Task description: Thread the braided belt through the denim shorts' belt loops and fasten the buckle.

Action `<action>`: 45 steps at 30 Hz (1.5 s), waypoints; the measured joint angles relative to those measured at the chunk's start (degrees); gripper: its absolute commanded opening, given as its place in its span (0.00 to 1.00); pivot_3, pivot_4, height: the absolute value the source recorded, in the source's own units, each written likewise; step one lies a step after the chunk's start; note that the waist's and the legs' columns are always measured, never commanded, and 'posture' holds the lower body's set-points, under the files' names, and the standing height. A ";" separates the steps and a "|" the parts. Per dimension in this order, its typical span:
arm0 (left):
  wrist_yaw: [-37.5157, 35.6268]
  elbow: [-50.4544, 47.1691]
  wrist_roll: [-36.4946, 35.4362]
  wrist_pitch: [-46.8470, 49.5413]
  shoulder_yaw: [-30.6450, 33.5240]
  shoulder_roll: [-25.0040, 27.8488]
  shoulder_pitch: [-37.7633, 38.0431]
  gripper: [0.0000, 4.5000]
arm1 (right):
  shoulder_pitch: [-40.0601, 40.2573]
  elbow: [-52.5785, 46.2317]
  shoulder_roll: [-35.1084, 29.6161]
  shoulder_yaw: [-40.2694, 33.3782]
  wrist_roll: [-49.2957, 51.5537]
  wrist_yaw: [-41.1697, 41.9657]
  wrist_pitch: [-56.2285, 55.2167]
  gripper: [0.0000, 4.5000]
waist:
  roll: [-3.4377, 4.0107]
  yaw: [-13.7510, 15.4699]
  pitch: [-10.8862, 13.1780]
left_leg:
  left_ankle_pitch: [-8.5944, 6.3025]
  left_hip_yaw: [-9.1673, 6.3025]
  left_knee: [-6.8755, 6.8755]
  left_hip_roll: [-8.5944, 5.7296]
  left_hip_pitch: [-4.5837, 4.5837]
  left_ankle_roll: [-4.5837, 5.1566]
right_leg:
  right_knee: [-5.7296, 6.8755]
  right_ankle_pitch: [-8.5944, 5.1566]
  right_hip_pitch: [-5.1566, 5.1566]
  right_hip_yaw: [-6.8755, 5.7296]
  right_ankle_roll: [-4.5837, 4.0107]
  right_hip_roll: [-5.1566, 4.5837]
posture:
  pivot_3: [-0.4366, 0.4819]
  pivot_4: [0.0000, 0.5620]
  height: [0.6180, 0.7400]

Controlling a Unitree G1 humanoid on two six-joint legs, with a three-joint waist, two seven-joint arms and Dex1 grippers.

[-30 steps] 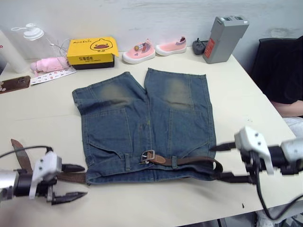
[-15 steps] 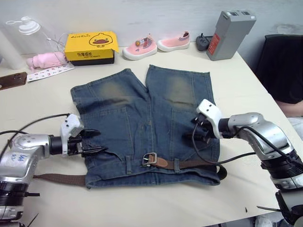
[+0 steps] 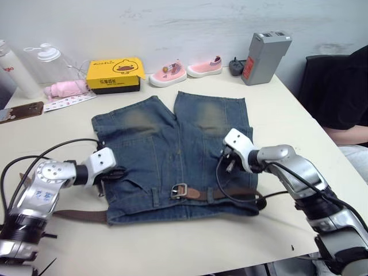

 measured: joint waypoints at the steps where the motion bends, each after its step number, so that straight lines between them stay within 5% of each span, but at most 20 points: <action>1: 1.34 2.04 1.35 -1.26 -0.79 -0.58 -1.70 0.13 | -0.85 1.96 0.78 0.01 -0.63 -0.96 -1.08 0.00 | 0.05 0.14 -0.01 | 0.01 -0.02 0.00 0.06 0.02 -0.02 | 0.03 0.00 0.01 0.00 -0.01 0.00 | 0.48 0.27 0.42; 11: 19.31 26.61 17.08 -15.70 -8.80 -5.45 -19.88 0.13 | -10.32 22.44 8.62 -1.37 -4.48 -8.99 -12.93 0.00 | 0.15 -0.19 -0.04 | 0.16 0.05 0.40 -0.21 -0.95 0.06 | 0.76 -0.04 -0.91 0.00 -0.06 -0.01 | 0.48 0.27 0.42; 20: 24.13 36.56 20.82 -24.83 -11.14 -6.31 -24.35 0.13 | -13.35 31.73 10.74 -2.44 -6.03 -9.37 -20.91 0.00 | 0.18 -0.36 -0.01 | 0.15 0.01 0.41 -0.18 -1.00 0.06 | 0.79 -0.06 -0.98 0.00 -0.06 -0.03 | 0.48 0.27 0.42; 21: 23.56 36.08 19.69 -24.78 -9.86 -6.31 -23.61 0.25 | -13.19 31.21 10.75 -2.86 -6.02 -9.43 -21.03 0.15 | 0.21 -0.43 0.01 | 0.15 0.01 0.43 -0.16 -1.09 0.06 | 0.80 -0.06 -1.09 0.01 -0.06 -0.03 | 0.48 0.27 0.42; 25: 21.04 29.22 14.67 -22.02 -3.98 -4.64 -19.06 0.59 | -10.26 25.40 9.41 -9.24 -5.41 -11.65 -19.18 0.53 | 0.23 -0.55 0.04 | 0.14 -0.03 0.79 -0.16 -2.22 0.07 | 1.07 -0.06 -2.12 0.01 -0.06 -0.02 | 0.48 0.27 0.42; 29: 18.53 13.16 8.17 -11.01 3.73 -2.82 -10.26 0.96 | -4.01 7.78 7.61 -14.67 -1.72 -10.24 -14.18 0.94 | 0.13 -0.97 0.41 | 0.13 -0.01 0.74 -0.18 -2.83 0.08 | 1.07 -0.06 -2.79 0.02 -0.06 0.00 | 0.48 0.27 0.42; 30: 17.95 7.72 5.64 -6.34 6.11 -2.85 -8.20 0.98 | -2.98 2.98 7.63 -15.89 -0.14 -9.87 -12.23 0.99 | 0.01 -1.04 0.66 | 0.14 -0.01 0.72 -0.18 -2.85 0.08 | 1.03 -0.06 -2.80 -0.02 -0.06 0.04 | 0.48 0.27 0.42; 33: 17.55 -9.95 -4.66 8.02 16.13 -2.96 -1.95 0.98 | 2.08 -13.86 7.48 -18.65 4.84 -8.56 -7.66 0.99 | -0.26 -1.10 1.06 | 0.13 -0.07 0.69 -0.11 -2.83 0.06 | 0.94 -0.06 -2.76 -0.01 -0.06 0.08 | 0.48 0.27 0.42; 40: 20.05 -32.02 -29.02 36.71 42.38 -9.91 17.43 0.98 | 10.74 -26.45 9.29 -22.62 8.87 -12.29 -0.29 0.99 | -0.35 -0.96 1.11 | 0.10 -0.15 0.52 -0.13 -2.40 0.08 | 0.66 -0.05 -2.26 -0.04 -0.04 0.07 | 0.48 0.27 0.40; 45: 23.41 -37.64 -38.03 47.32 52.37 -14.27 29.32 0.98 | 13.80 -30.32 7.43 -20.97 10.37 -10.49 1.04 0.99 | -0.23 -1.78 1.47 | 0.98 -3.92 -0.29 -1.59 -2.56 0.27 | -0.17 -0.36 0.30 -2.87 0.52 -1.29 | 0.48 0.27 0.32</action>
